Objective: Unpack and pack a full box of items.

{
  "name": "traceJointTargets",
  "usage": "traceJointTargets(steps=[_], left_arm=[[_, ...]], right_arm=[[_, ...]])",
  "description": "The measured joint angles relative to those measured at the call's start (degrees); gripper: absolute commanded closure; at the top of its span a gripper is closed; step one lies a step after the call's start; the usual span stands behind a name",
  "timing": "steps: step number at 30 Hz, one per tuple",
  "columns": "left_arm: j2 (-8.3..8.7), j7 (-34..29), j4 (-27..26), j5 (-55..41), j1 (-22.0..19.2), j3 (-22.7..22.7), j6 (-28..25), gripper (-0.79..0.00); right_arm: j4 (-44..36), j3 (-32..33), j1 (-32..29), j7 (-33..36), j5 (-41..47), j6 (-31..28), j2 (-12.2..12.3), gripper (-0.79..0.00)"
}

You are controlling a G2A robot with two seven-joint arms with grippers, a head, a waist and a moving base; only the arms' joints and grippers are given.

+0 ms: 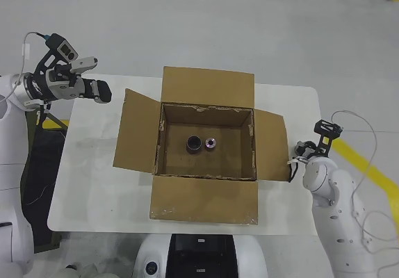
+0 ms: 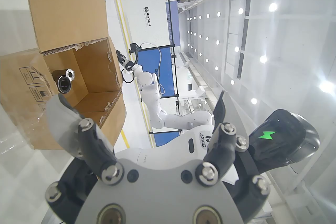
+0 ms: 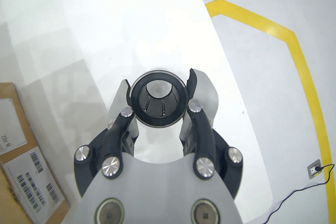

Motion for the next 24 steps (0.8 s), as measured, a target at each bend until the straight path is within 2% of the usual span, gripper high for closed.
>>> traceJointTargets(steps=[4, 7, 9, 24], left_arm=[[0.0, 0.0, 0.0, 0.0, 0.0, 0.0, 0.0, -0.785], [0.0, 0.0, 0.0, 0.0, 0.0, 0.0, 0.0, -0.785], [0.0, 0.0, 0.0, 0.0, 0.0, 0.0, 0.0, -0.785], [0.0, 0.0, 0.0, 0.0, 0.0, 0.0, 0.0, -0.785]], right_arm=[[0.57, -0.44, 0.43, 0.31, 0.0, 1.23, -0.2, 0.0], [0.87, -0.78, 0.64, 0.51, -0.67, 2.19, -0.32, -0.249], [1.05, -1.06, 0.83, 0.7, -0.91, 2.66, -0.4, -0.336], [1.38, -1.27, 1.21, 0.93, -0.79, 3.29, -0.84, -0.391]])
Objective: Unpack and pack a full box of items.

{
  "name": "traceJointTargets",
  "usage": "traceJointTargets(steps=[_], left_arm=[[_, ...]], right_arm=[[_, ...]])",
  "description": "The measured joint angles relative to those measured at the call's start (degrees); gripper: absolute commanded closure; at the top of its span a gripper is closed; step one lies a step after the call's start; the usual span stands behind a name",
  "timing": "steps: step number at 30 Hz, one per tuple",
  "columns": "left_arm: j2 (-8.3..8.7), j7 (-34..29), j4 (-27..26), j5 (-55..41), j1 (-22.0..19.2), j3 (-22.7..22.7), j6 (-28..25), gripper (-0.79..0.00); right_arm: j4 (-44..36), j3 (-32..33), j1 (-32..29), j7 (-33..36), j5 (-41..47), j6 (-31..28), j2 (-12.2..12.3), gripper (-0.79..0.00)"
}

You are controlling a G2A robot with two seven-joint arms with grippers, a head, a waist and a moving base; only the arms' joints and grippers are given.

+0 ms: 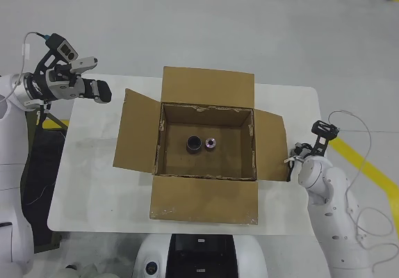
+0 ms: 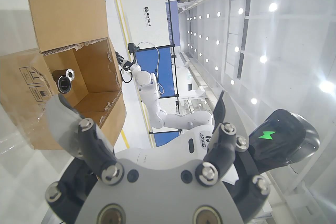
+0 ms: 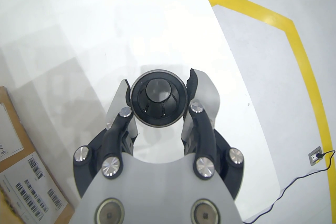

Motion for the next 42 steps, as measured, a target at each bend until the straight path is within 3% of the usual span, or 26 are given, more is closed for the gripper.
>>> traceJointTargets(steps=[9, 26, 42], left_arm=[[0.0, 0.0, 0.0, 0.0, 0.0, 0.0, 0.0, -0.785], [0.0, 0.0, 0.0, 0.0, 0.0, 0.0, 0.0, -0.785], [0.0, 0.0, 0.0, 0.0, 0.0, 0.0, 0.0, -0.785]], right_arm=[[-1.81, 0.86, -0.58, -0.47, -0.6, 0.92, -0.11, -0.502], [-16.06, 3.08, -5.03, -2.07, -5.52, 2.2, -0.15, -0.533], [-26.83, -2.82, -6.78, -3.27, -8.48, -3.36, -0.76, -0.57]])
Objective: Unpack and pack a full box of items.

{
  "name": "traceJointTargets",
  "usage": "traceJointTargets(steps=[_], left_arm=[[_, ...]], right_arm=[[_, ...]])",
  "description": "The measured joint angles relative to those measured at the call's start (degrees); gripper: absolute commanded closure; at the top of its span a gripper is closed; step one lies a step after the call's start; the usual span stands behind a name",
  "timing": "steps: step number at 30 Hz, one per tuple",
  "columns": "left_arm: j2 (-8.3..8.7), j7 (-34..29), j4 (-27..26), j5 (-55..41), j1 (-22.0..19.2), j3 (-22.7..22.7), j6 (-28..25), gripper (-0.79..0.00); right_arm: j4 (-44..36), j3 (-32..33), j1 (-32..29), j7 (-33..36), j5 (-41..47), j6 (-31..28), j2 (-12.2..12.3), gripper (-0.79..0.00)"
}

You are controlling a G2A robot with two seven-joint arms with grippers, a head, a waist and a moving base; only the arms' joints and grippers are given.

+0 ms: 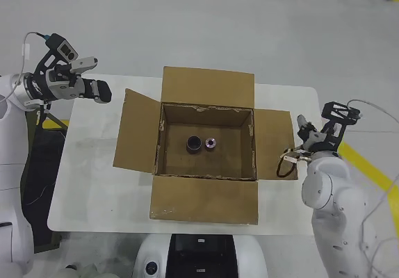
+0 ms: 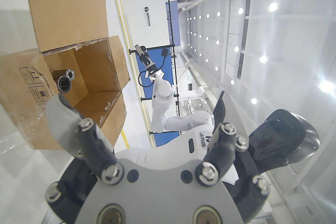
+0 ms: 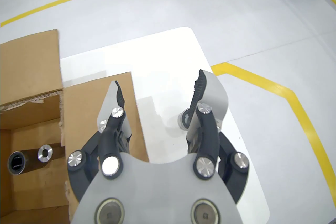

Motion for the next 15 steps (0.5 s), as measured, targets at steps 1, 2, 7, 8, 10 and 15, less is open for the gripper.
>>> traceJointTargets(steps=[1, 2, 7, 8, 10, 15], left_arm=[[0.0, 0.0, 0.0, 0.0, 0.0, 0.0, 0.0, -0.785], [0.0, 0.0, 0.0, 0.0, 0.0, 0.0, 0.0, -0.785], [0.0, 0.0, 0.0, 0.0, 0.0, 0.0, 0.0, -0.785], [0.0, 0.0, 0.0, 0.0, 0.0, 0.0, 0.0, -0.785], [0.0, 0.0, 0.0, 0.0, 0.0, 0.0, 0.0, -0.785], [0.0, 0.0, 0.0, 0.0, 0.0, 0.0, 0.0, -0.785]], right_arm=[[-0.13, -0.99, 0.27, 0.7, -0.71, -0.47, -0.06, -0.573], [-0.3, -1.76, 0.53, 1.15, -1.12, -0.63, -0.13, -0.573], [-0.98, -5.87, 1.76, 2.34, -3.09, -1.35, -0.57, -0.582], [-1.16, -6.55, 1.93, 2.5, -3.44, -1.49, -0.65, -0.585], [-1.36, -8.14, 2.34, 3.02, -4.34, -2.1, -0.81, -0.591], [-1.14, -12.74, 4.0, 6.05, -6.95, -3.71, -1.31, -0.597]])
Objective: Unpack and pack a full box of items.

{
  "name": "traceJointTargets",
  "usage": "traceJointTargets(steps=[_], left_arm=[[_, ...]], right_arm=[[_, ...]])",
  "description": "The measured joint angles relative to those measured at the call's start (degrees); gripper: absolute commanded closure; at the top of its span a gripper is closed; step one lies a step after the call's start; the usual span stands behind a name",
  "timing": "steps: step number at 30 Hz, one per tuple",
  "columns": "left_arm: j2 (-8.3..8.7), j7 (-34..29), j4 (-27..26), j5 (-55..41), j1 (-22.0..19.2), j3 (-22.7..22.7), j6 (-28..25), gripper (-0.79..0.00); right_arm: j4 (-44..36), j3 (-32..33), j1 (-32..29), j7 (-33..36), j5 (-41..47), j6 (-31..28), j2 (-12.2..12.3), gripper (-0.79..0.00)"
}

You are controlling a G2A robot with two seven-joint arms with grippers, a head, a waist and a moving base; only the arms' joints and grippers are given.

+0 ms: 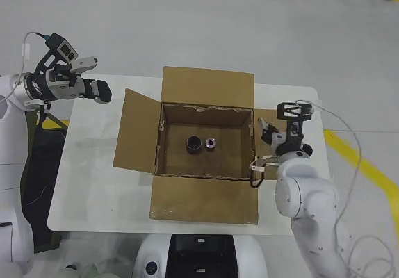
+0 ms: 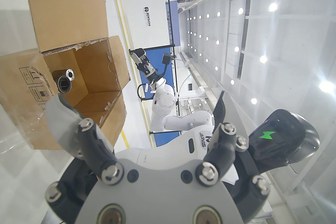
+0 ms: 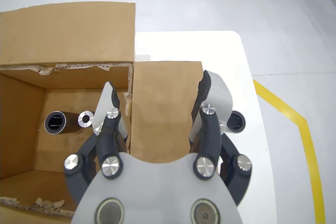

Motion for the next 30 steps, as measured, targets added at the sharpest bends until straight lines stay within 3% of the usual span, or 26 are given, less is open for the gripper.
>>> traceJointTargets(steps=[16, 21, 26, 30], left_arm=[[0.0, 0.0, 0.0, 0.0, 0.0, 0.0, 0.0, -0.785], [0.0, 0.0, 0.0, 0.0, 0.0, 0.0, 0.0, -0.785], [0.0, 0.0, 0.0, 0.0, 0.0, 0.0, 0.0, -0.785], [0.0, 0.0, 0.0, 0.0, 0.0, 0.0, 0.0, -0.785]], right_arm=[[6.71, -12.77, 7.9, 6.18, 1.76, -5.87, -2.63, -0.603], [10.04, -13.79, 10.41, 9.28, 4.87, -9.04, -3.22, -0.449], [12.41, -13.42, 11.85, 11.7, 6.54, -10.64, -3.56, -0.533], [14.71, -12.88, 12.87, 13.39, 8.12, -12.52, -3.72, -0.533]])
